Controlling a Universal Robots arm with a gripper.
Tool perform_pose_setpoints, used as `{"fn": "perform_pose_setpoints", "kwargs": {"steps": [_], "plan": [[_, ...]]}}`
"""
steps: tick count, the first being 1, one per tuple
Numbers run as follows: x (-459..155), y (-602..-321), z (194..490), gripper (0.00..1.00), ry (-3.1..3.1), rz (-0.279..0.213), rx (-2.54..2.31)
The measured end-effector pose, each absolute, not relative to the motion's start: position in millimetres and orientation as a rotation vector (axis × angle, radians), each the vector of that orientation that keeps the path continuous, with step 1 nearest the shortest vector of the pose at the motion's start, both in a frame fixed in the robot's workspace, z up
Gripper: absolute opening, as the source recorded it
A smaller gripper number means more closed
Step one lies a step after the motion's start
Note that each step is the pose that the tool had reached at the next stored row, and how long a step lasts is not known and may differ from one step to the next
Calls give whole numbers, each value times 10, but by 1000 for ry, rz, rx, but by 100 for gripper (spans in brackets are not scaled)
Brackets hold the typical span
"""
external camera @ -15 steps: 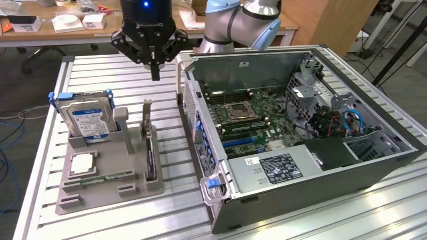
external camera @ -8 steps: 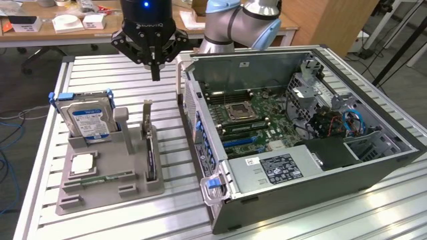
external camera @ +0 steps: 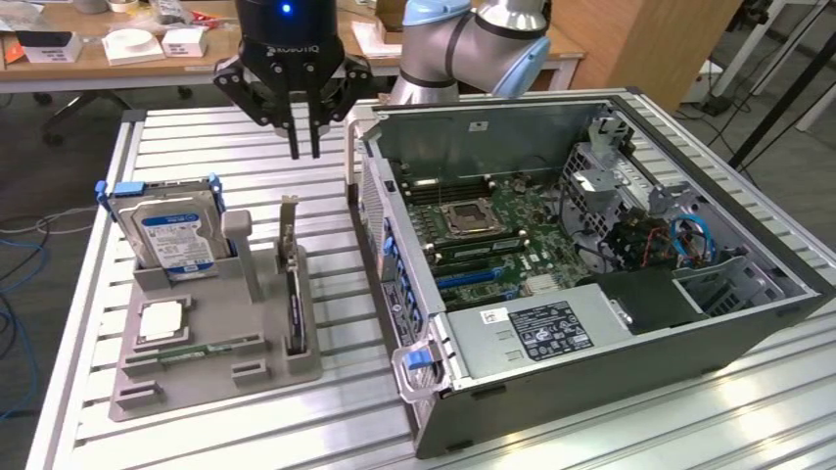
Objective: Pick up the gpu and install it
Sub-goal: 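Pick up the gpu and move the gpu toward the slot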
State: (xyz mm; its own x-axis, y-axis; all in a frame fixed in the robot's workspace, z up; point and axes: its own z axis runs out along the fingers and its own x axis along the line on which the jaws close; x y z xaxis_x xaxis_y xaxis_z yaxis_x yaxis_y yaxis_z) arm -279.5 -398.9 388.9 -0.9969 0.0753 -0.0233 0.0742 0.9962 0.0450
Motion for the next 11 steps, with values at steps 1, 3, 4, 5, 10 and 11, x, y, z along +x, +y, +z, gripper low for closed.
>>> {"fn": "perform_pose_setpoints", "kwargs": {"steps": [1, 3, 4, 5, 10, 11], "plan": [[-2795, -3988, 3889, 35, 3114, 69, 117], [-2795, -3988, 3889, 41, 3114, 69, 117], [-2795, -3988, 3889, 41, 3114, 69, 117], [-2795, -3988, 3889, 47, 3114, 69, 117], [-2795, -3989, 3889, 47, 3114, 69, 117], [-2795, -3988, 3889, 47, 3114, 69, 117]]}}
